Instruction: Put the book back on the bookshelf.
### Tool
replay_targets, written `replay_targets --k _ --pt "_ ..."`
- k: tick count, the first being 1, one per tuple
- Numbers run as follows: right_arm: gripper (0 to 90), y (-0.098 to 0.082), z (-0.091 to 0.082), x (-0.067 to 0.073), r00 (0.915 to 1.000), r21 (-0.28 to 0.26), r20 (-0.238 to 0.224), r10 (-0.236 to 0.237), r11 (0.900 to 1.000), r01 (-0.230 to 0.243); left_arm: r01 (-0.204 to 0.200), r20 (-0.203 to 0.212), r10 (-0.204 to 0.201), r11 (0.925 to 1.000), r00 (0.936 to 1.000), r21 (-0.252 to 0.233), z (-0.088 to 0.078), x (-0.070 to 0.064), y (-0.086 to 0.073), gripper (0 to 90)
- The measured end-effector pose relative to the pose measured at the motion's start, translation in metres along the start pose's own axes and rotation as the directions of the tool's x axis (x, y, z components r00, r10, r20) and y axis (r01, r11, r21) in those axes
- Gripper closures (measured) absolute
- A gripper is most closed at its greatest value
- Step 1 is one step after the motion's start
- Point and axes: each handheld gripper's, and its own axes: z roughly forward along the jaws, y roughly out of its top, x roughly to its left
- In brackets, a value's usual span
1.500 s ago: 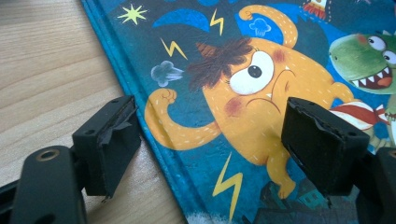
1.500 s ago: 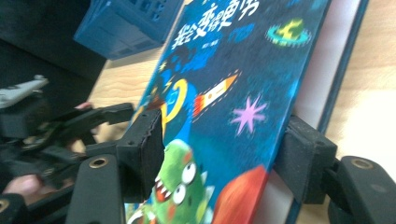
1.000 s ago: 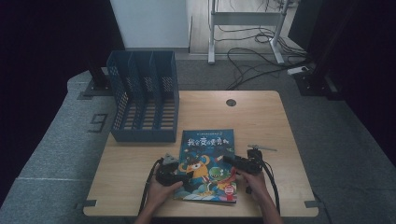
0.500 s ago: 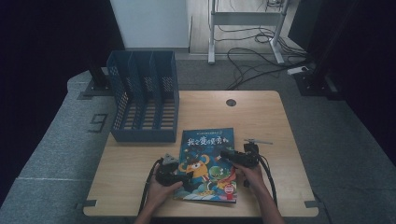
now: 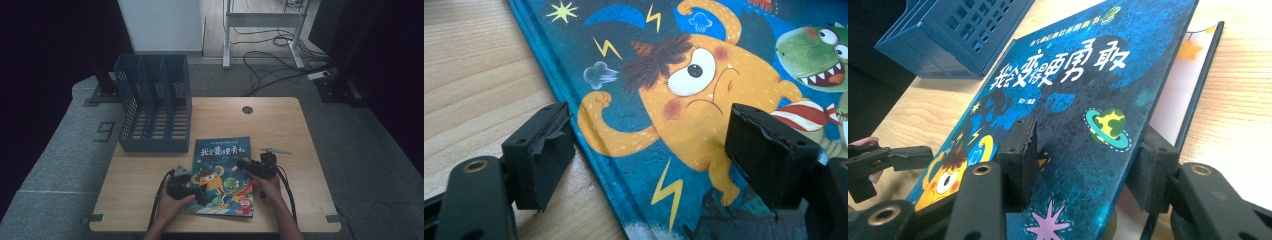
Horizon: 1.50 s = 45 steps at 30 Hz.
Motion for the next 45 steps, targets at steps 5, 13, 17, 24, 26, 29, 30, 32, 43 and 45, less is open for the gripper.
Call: replay_targets --k 5,13,17,24,26,29,30,32,43,45 --pt "52.6 0.0 -0.001 -0.002 0.9998 -0.008 -0.017 0.005 1.0 -0.005 -0.004 0.005 0.004 1.0 1.0 0.006 -0.001 0.0 0.0 18.5" --pt "58.2 0.001 -0.003 -0.007 0.997 -0.014 -0.061 0.048 0.999 -0.049 0.002 0.011 -0.002 1.0 0.9999 0.004 -0.001 0.0 0.0 18.2" --pt "61.3 0.002 -0.006 -0.008 0.9949 -0.024 -0.086 0.053 0.998 -0.055 0.011 0.02 -0.011 0.9999 0.9997 -0.001 -0.001 0.001 0.0 18.2" --pt "64.6 0.003 -0.011 -0.01 0.9933 -0.036 -0.101 0.057 0.998 -0.06 0.007 0.021 -0.007 1.0 0.9998 0.001 -0.002 0.0 0.0 17.5" --pt "66.2 0.004 -0.014 -0.009 0.9926 -0.045 -0.108 0.057 0.997 -0.062 0.003 0.022 -0.003 1.0 0.9998 0.001 -0.003 -0.001 0.0 17.5" --pt "67.0 0.004 -0.016 -0.009 0.9924 -0.05 -0.11 0.055 0.997 -0.06 -0.004 0.021 0.004 1.0 0.9998 0.001 -0.004 -0.002 0.0 17.5" --pt "67.1 0.004 -0.016 -0.009 0.9923 -0.051 -0.111 0.055 0.997 -0.061 -0.006 0.02 0.006 1.0 0.9998 0.001 -0.004 -0.002 0.0 17.5" --pt "67.3 0.005 -0.017 -0.009 0.9926 -0.052 -0.109 0.053 0.997 -0.059 -0.011 0.017 0.011 0.9999 0.9998 0.003 -0.004 -0.003 0.0 17.5" --pt "69.1 0.006 -0.027 -0.013 0.9922 -0.069 -0.112 0.054 0.996 -0.062 -0.054 0.052 0.053 0.9982 0.9973 0.026 -0.006 -0.012 -0.002 17.1" --pt "69.5 0.007 -0.031 -0.016 0.9926 -0.08 -0.106 0.059 0.994 -0.068 -0.07 0.056 0.068 0.9971 0.9961 0.032 -0.005 -0.016 -0.002 17.0"
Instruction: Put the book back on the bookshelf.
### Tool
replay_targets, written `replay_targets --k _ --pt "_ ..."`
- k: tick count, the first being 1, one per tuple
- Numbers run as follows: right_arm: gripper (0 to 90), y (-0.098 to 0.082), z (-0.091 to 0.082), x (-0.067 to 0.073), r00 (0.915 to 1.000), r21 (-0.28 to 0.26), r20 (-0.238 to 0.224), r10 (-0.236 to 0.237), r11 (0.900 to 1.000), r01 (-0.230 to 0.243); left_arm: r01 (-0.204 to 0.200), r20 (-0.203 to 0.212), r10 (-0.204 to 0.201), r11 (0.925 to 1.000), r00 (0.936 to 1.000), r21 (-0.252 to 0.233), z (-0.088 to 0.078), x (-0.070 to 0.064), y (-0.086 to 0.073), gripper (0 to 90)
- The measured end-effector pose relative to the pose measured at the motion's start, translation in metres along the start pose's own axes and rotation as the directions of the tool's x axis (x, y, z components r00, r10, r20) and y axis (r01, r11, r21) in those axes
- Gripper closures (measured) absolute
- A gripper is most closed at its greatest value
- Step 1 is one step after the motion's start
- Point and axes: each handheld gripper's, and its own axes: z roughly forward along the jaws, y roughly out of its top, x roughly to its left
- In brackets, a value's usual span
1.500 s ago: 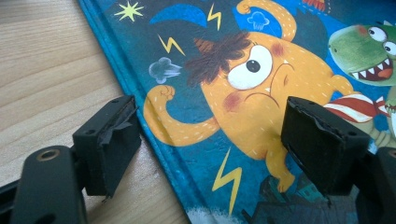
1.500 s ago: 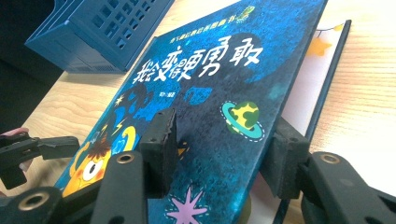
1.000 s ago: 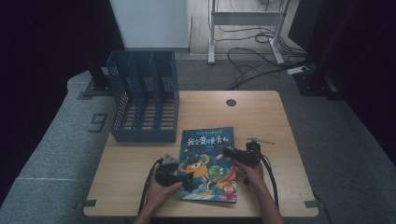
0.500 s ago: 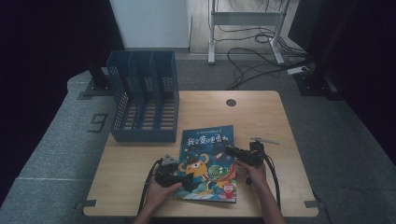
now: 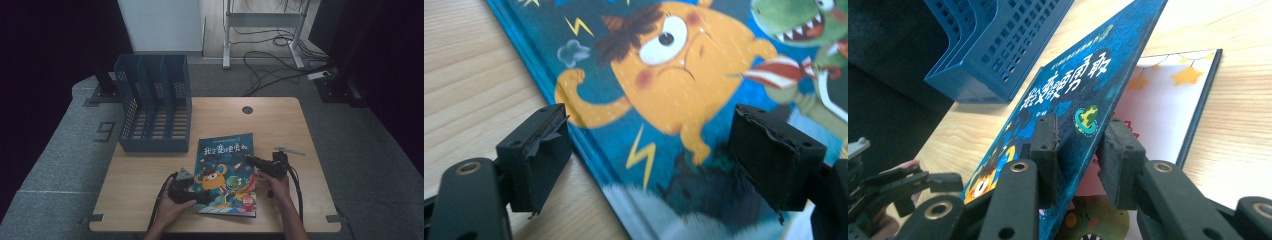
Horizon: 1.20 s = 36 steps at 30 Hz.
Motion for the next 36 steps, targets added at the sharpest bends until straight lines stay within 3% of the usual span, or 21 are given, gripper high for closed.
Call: replay_targets --k 17,33,36 --pt "70.7 0.006 -0.024 -0.017 0.9984 -0.051 0.049 0.03 0.998 -0.028 -0.075 0.003 0.075 0.9965 0.9972 0.035 0.002 -0.022 -0.006 14.8" --pt "70.6 0.007 -0.026 -0.02 0.9976 -0.056 0.06 0.034 0.998 -0.031 -0.103 -0.007 0.103 0.9933 0.9946 0.053 -0.003 -0.031 -0.013 14.7" --pt "70.6 0.007 -0.026 -0.02 0.9974 -0.057 0.063 0.034 0.998 -0.03 -0.096 -0.031 0.098 0.9937 0.9947 0.058 -0.004 -0.031 -0.014 14.7"
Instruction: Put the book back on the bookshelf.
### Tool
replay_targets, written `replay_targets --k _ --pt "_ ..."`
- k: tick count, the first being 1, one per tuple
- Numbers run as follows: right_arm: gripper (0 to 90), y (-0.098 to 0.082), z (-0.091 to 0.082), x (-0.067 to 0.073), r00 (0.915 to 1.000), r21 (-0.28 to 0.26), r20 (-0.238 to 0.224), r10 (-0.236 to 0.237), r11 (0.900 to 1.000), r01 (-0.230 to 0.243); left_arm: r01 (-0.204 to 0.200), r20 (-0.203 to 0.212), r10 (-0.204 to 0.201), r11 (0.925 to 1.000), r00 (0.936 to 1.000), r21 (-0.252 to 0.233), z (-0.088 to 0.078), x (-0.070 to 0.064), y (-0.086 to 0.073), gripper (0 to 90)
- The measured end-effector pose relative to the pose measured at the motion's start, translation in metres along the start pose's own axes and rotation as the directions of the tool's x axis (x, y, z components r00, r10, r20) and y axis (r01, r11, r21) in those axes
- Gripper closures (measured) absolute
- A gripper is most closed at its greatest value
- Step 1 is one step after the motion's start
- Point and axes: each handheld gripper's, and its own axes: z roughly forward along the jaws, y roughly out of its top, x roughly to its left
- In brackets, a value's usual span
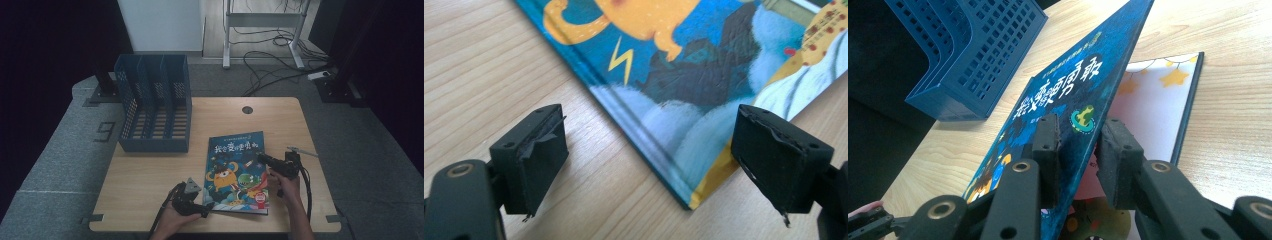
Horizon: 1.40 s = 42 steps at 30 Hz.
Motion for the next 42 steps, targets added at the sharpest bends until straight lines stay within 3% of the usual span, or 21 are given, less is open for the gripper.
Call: replay_targets --k 15,18,35,42 --pt "70.4 -0.001 0.0 -0.003 0.9999 0.005 0.006 0.015 1.0 -0.015 -0.021 0.01 0.021 0.9994 0.9997 0.027 -0.003 -0.003 -0.002 14.8" --pt "70.4 -0.002 0.0 -0.005 0.9997 0.006 0.005 0.023 1.0 -0.023 -0.042 0.018 0.041 0.9976 0.999 0.055 -0.001 -0.006 -0.003 14.5" --pt "70.4 0.0 -0.002 0.001 0.9999 -0.009 0.006 0.008 1.0 -0.008 -0.059 0.027 0.058 0.9972 0.998 0.047 0.002 -0.012 -0.003 13.1" --pt "70.0 0.0 -0.002 0.001 0.9993 0.018 -0.032 0.018 1.0 -0.018 -0.057 0.032 0.055 0.9974 0.9979 0.045 0.003 -0.013 -0.002 12.6"
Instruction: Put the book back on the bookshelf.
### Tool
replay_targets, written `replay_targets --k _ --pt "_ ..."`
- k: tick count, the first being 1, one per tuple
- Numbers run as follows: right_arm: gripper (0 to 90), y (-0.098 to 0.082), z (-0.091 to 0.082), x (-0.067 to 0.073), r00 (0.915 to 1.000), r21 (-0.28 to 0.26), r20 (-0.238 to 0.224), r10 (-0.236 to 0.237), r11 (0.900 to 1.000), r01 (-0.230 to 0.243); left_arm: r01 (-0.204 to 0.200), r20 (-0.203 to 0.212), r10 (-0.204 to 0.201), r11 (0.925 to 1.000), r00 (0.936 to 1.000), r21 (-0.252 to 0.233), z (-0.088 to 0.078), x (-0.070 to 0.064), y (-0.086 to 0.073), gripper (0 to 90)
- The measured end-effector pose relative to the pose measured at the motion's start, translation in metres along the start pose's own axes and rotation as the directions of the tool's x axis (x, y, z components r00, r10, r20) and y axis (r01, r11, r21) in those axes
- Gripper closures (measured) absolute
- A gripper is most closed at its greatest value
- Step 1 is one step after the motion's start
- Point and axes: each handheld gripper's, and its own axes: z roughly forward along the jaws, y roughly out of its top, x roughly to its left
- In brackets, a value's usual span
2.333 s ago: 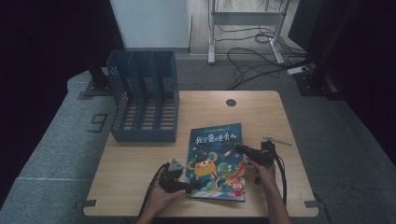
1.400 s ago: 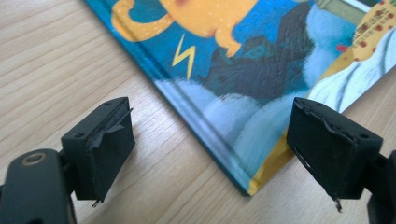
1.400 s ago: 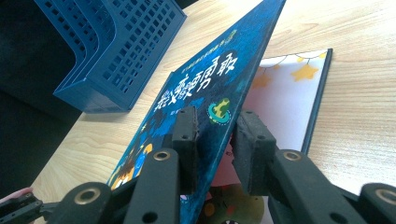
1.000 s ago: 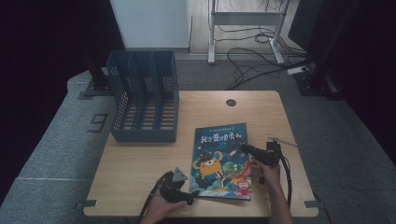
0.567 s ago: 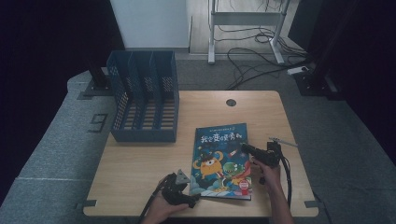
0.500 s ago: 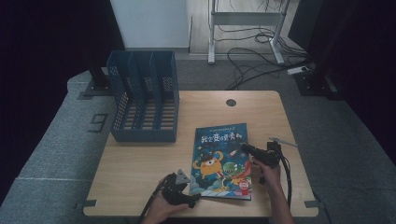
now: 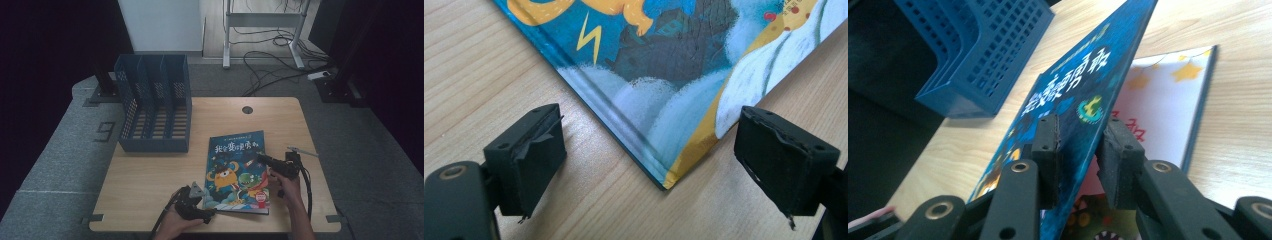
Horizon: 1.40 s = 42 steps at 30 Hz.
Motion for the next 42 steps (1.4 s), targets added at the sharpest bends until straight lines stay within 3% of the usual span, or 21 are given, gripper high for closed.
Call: replay_targets --k 8,17,21,35,42 --pt "73.7 -0.001 0.002 0.002 0.9978 -0.005 -0.067 0.007 1.0 -0.008 0.018 0.017 -0.018 0.9998 0.9997 -0.009 0.0 0.003 0.0 11.7" --pt "74.1 0.0 -0.001 0.01 0.9969 -0.038 -0.067 -0.041 0.999 0.038 0.027 0.027 -0.027 0.9996 0.9993 -0.009 0.0 0.005 0.001 10.6" --pt "74.0 0.003 -0.004 0.02 0.9942 -0.053 -0.055 -0.092 0.995 0.09 0.036 0.032 -0.036 0.9993 0.9988 -0.01 0.0 0.006 0.001 9.2" --pt "74.0 0.006 -0.013 0.042 0.9756 -0.113 -0.062 -0.211 0.973 0.203 0.03 0.029 -0.029 0.9991 0.9991 -0.029 -0.002 0.005 0.002 10.0" --pt "73.9 0.006 -0.012 0.044 0.9759 -0.112 -0.054 -0.212 0.972 0.205 0.011 0.012 -0.011 0.9996 0.9999 -0.027 -0.004 0.002 0.003 12.9"
